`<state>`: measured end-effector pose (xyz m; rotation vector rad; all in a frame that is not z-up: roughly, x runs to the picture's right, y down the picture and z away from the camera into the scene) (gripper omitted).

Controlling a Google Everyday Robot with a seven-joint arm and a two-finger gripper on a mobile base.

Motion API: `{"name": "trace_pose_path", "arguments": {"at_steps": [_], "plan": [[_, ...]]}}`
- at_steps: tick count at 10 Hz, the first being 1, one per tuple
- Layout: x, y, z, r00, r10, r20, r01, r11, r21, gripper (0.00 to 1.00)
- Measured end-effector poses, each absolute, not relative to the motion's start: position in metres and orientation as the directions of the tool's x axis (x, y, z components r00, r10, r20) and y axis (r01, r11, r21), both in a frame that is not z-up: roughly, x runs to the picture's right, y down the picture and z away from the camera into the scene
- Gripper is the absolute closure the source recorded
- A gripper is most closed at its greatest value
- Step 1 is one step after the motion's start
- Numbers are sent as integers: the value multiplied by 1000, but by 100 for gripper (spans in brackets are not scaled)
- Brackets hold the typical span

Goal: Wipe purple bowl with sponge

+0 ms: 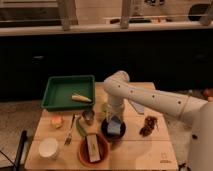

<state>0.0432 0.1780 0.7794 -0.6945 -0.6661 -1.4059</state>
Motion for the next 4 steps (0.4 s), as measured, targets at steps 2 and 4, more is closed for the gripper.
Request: {"name": "trace_pose_path", "arguments": {"at_steps": [2, 4], "plan": [[22, 191, 772, -11, -628, 778, 1000, -1, 13, 98], [17, 211, 755, -68, -614, 787, 998, -36, 58, 98]]}}
